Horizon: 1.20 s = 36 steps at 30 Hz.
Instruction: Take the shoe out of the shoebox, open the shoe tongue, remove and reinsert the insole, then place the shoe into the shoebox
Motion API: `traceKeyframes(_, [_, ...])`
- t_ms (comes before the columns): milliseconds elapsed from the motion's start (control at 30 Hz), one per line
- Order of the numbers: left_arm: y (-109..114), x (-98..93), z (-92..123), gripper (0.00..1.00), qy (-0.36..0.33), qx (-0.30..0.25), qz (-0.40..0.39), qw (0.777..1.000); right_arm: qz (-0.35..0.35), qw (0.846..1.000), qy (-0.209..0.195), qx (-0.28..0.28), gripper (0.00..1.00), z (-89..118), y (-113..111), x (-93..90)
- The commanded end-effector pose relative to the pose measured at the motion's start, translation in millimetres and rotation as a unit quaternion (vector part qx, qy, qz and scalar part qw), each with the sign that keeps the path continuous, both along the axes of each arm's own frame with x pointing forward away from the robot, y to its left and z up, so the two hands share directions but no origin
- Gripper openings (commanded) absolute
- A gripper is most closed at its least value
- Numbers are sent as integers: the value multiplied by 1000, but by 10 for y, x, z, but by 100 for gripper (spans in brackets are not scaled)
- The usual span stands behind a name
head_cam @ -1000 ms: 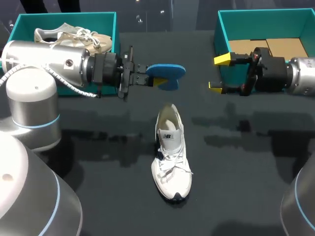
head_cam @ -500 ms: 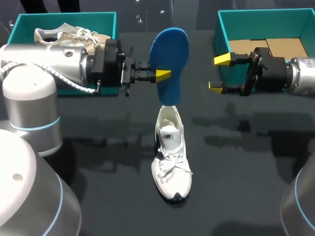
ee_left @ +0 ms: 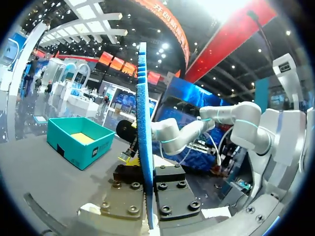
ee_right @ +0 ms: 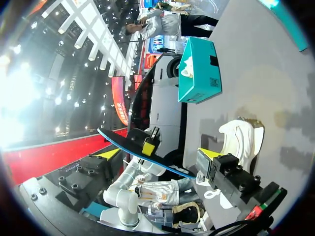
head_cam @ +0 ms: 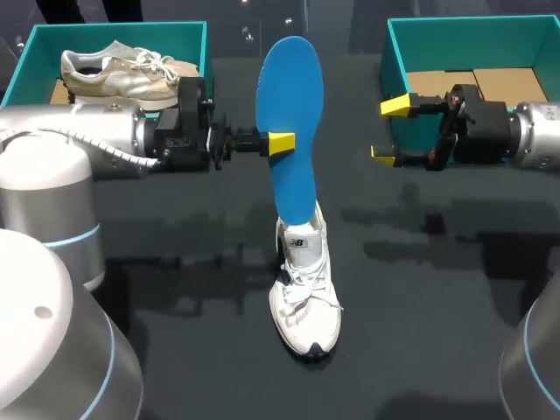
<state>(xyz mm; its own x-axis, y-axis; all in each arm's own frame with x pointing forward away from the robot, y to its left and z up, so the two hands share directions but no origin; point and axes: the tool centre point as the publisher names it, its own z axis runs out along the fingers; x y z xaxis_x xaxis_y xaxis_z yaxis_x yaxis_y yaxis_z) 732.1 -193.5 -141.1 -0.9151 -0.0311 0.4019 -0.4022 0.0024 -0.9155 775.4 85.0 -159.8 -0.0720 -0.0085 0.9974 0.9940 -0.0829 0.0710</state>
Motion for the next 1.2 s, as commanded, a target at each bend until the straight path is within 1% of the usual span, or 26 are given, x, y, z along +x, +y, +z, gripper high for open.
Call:
traceKeyframes(33, [-23,27,20,0,193,3,-5,981,-1,1000,0,-1,100,0,3,-15])
traceKeyframes(233, [-31,85,19,0,278,-1,-19,960,-1,1000,0,-1,100,0,3,-15])
traceKeyframes(467, [-67,126,-73,0,342,9,-16,940,-1,1000,0,-1,100,0,3,-15])
traceKeyframes(600, [-81,133,-149,0,357,9,-13,934,-1,1000,0,-1,100,0,3,-15])
traceKeyframes(667, [-85,140,-193,0,377,9,-12,926,-1,1000,0,-1,100,0,3,-15])
traceKeyframes(867, [-110,171,-294,0,409,15,-7,913,-1,1000,0,-1,100,0,3,-15])
traceKeyframes(933, [-116,178,-334,0,410,15,-4,912,-1,1000,0,-1,100,0,3,-15])
traceKeyframes(1033, [-117,206,-392,0,444,10,4,896,-1,1000,0,-1,100,0,3,-15])
traceKeyframes(1100, [-120,223,-422,0,454,8,8,891,-1,1000,0,-1,100,0,3,-15])
traceKeyframes(1133, [-122,233,-440,0,470,5,9,883,-1,1000,0,-1,100,0,3,-15])
traceKeyframes(1200, [-126,248,-457,0,486,2,11,874,-1,1000,0,-1,100,0,3,-15])
